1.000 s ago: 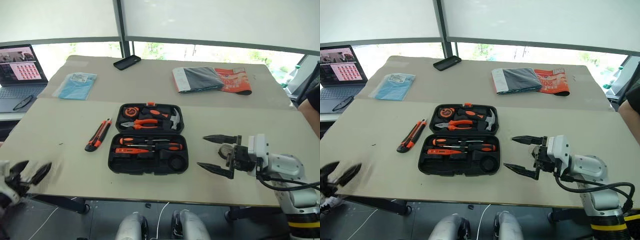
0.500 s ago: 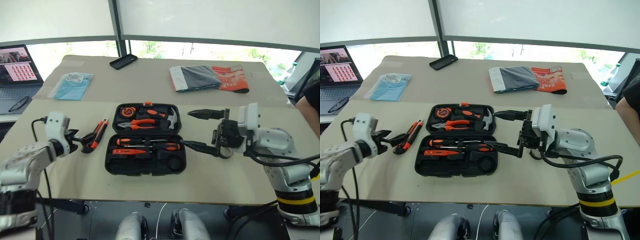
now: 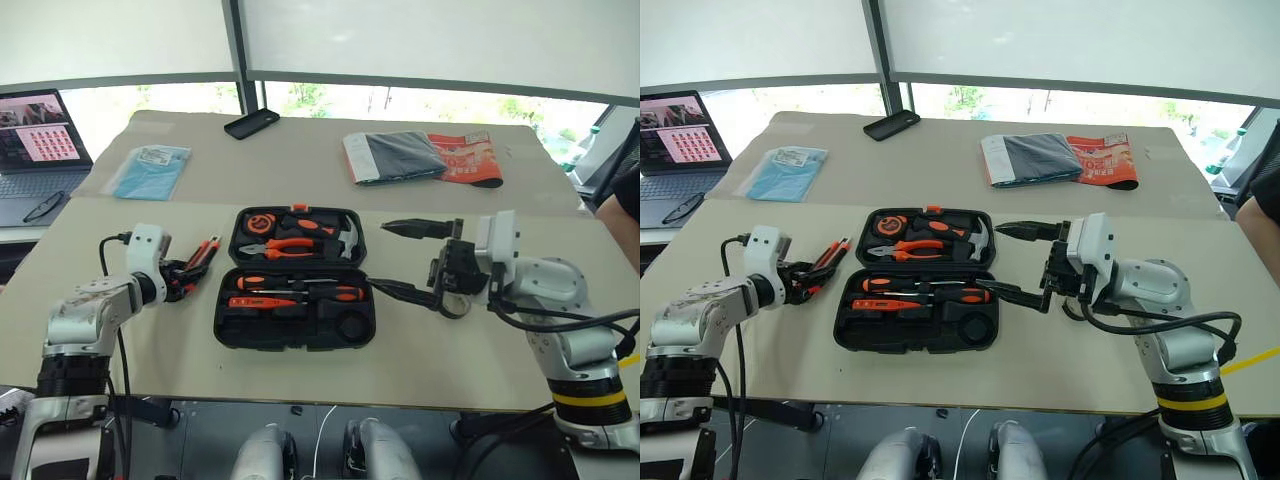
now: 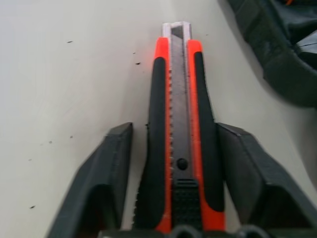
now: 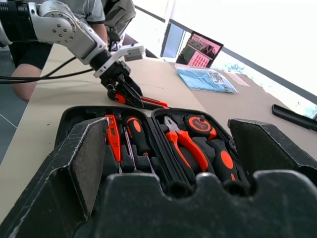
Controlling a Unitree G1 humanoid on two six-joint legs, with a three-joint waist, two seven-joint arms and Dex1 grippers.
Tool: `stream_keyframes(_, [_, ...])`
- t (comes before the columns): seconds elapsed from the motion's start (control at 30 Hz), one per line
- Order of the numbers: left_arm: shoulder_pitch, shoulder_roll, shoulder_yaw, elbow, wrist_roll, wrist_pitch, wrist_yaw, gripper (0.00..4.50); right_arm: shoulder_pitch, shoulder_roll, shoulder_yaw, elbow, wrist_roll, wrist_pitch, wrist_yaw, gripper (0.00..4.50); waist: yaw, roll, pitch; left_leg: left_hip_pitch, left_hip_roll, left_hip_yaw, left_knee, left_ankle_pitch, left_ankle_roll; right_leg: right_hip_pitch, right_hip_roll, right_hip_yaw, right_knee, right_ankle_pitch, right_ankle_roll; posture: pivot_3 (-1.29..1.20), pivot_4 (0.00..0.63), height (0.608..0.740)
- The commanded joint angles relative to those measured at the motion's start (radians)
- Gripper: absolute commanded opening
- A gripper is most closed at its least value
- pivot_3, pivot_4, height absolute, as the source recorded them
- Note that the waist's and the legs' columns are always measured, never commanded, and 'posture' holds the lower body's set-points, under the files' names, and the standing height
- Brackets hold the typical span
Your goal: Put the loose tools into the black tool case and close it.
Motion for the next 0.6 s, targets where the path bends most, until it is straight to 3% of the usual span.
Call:
stream_keyframes(0.03, [0.005, -0.021, 0.103, 0.026, -0.076, 0.042, -0.015, 1.68, 0.009, -0.014, -0.047, -0.010, -0.001, -0.045, 0.007, 4.50, -0.003, 0.000, 0.000, 0.000, 0.000, 0.000, 0.000, 0.000, 0.000, 0.000, 0.000, 0.000, 0.000, 0.000, 0.000, 0.00, 0.150, 0.740])
stream_keyframes(0.1, [0.006, 0.023, 0.135, 0.015, -0.110, -0.017, -0.128, 1.68, 0.021, -0.024, -0.058, -0.007, -0.006, -0.057, 0.014, 4.50, -0.005, 0.000, 0.000, -0.001, 0.000, 0.000, 0.000, 0.000, 0.000, 0.000, 0.000, 0.000, 0.000, 0.000, 0.000, 0.00, 0.150, 0.740])
stream_keyframes(0.13, [0.010, 0.062, 0.133, -0.006, -0.120, -0.114, -0.261, 1.68, 0.036, -0.049, -0.068, -0.006, -0.006, -0.052, 0.033, 4.50, -0.006, -0.001, 0.001, -0.001, 0.000, 0.000, 0.000, 0.000, 0.000, -0.001, 0.001, 0.000, 0.000, 0.000, 0.000, 0.00, 0.150, 0.740])
stream_keyframes(0.2, [0.051, 0.141, 0.083, -0.085, -0.133, -0.301, -0.574, 1.68, 0.064, -0.098, -0.088, -0.003, -0.007, -0.045, 0.069, 4.50, -0.007, -0.004, 0.003, -0.002, 0.000, 0.000, 0.000, 0.000, 0.000, -0.002, 0.002, -0.001, 0.000, 0.000, 0.000, 0.00, 0.150, 0.740])
stream_keyframes(0.27, [0.069, 0.184, 0.013, -0.128, -0.105, -0.386, -0.699, 1.68, 0.086, -0.132, -0.113, -0.011, 0.019, -0.018, 0.081, 4.50, -0.005, -0.004, 0.003, -0.004, 0.001, 0.000, 0.000, -0.001, -0.002, -0.004, 0.002, -0.002, -0.002, 0.000, -0.001, 0.00, 0.150, 0.740])
stream_keyframes(0.47, [0.019, 0.163, -0.163, -0.290, -0.138, -0.315, -0.792, 1.68, 0.216, -0.204, -0.180, -0.083, 0.072, 0.033, 0.116, 4.50, 0.009, 0.003, 0.004, -0.003, -0.001, 0.000, 0.001, -0.005, -0.002, -0.001, -0.002, -0.001, -0.002, -0.001, 0.000, 0.00, 0.150, 0.740])
stream_keyframes(0.6, [-0.013, 0.147, -0.288, -0.343, -0.045, -0.346, -0.794, 1.68, 0.284, -0.222, -0.211, -0.128, 0.095, 0.061, 0.109, 4.50, 0.009, 0.002, 0.004, -0.004, -0.001, 0.000, 0.002, -0.003, 0.006, -0.001, 0.004, -0.001, -0.002, 0.000, 0.001, 0.00, 0.150, 0.740])
